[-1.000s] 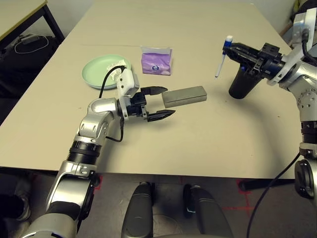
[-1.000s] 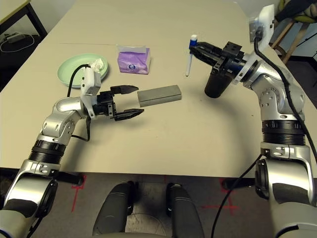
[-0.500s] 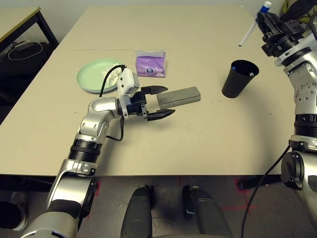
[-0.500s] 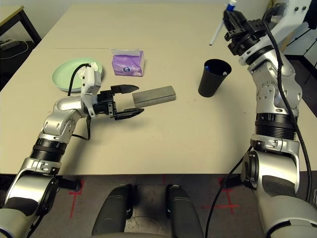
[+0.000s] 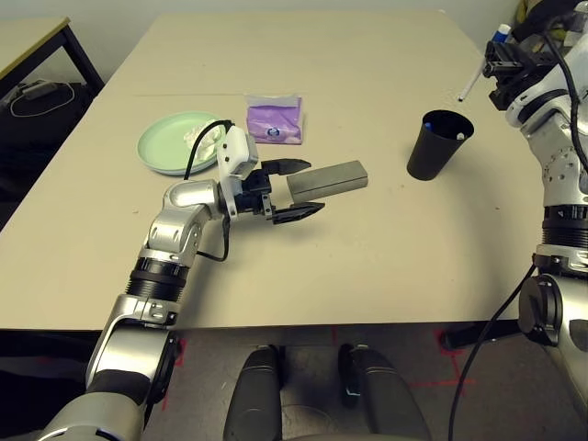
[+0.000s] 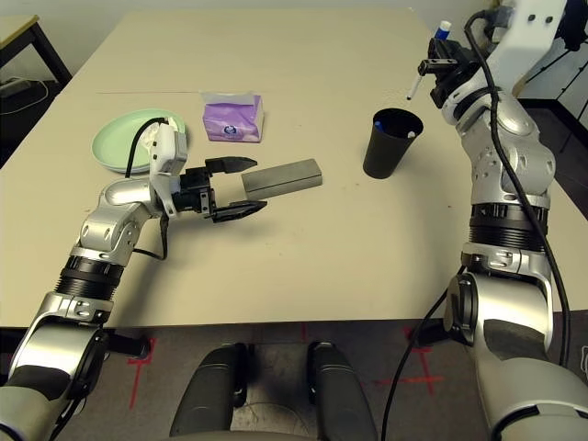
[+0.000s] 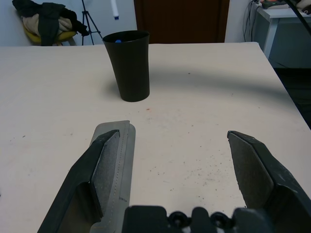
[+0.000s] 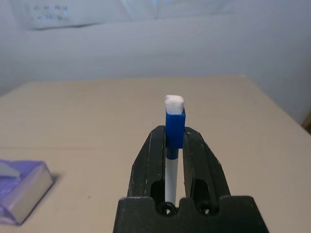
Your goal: Organize and tidy the items on the table.
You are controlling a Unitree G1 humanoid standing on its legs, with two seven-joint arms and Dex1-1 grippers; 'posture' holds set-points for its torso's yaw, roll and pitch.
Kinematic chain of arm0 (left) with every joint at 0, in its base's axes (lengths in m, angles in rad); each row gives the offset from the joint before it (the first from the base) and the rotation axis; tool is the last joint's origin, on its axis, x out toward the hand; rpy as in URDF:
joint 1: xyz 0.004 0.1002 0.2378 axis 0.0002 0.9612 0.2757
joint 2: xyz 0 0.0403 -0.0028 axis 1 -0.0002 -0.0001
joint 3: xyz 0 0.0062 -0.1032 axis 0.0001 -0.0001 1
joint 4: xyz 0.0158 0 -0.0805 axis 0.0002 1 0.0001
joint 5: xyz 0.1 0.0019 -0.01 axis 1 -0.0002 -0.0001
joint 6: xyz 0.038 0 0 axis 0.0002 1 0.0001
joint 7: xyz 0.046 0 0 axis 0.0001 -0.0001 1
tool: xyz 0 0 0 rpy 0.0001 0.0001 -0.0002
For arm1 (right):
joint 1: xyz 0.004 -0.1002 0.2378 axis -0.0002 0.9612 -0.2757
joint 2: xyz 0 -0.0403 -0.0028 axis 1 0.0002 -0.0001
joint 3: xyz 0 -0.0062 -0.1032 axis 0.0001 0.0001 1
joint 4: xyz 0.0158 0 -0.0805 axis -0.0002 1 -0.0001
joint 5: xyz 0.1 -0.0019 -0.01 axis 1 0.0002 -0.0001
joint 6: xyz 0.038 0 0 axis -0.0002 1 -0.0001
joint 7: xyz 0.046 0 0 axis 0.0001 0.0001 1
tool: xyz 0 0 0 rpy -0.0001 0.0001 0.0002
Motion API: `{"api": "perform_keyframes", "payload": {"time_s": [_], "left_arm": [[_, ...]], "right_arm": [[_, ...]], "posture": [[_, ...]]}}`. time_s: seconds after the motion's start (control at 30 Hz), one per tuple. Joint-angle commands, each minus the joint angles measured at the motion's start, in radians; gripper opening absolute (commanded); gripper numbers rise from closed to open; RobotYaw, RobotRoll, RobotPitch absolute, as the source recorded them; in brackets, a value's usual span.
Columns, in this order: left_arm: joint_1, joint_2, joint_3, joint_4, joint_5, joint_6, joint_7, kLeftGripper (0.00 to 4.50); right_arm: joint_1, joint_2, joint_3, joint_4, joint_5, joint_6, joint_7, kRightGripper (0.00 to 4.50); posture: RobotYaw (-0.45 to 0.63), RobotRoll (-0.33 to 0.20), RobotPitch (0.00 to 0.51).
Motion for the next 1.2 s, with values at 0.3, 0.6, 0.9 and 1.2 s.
{"api": "perform_keyframes", "payload": {"time_s": [0.3,0.6,0.9,1.2], "left_arm": [[0.010,0.006,-0.002,-0.017,0.010,0.003,0.006,4.50],[0.010,0.005,-0.003,-0.016,0.011,0.003,0.006,4.50],[0.016,0.009,-0.002,-0.024,0.009,0.008,0.007,4.50],[0.014,-0.004,0.025,-0.025,0.005,0.024,0.072,4.50]], "right_arm": [[0.044,0.003,0.015,-0.057,-0.015,0.086,-0.015,0.32],[0.055,0.002,0.021,-0.076,-0.022,0.111,-0.011,1.06],[0.062,0.005,0.021,-0.096,-0.022,0.134,-0.010,4.38],[0.117,0.044,0.035,-0.121,0.031,-0.104,0.206,4.45]], "posture": [[0.11,0.000,0.106],[0.11,0.000,0.106],[0.11,0.000,0.105],[0.12,0.000,0.105]]}}
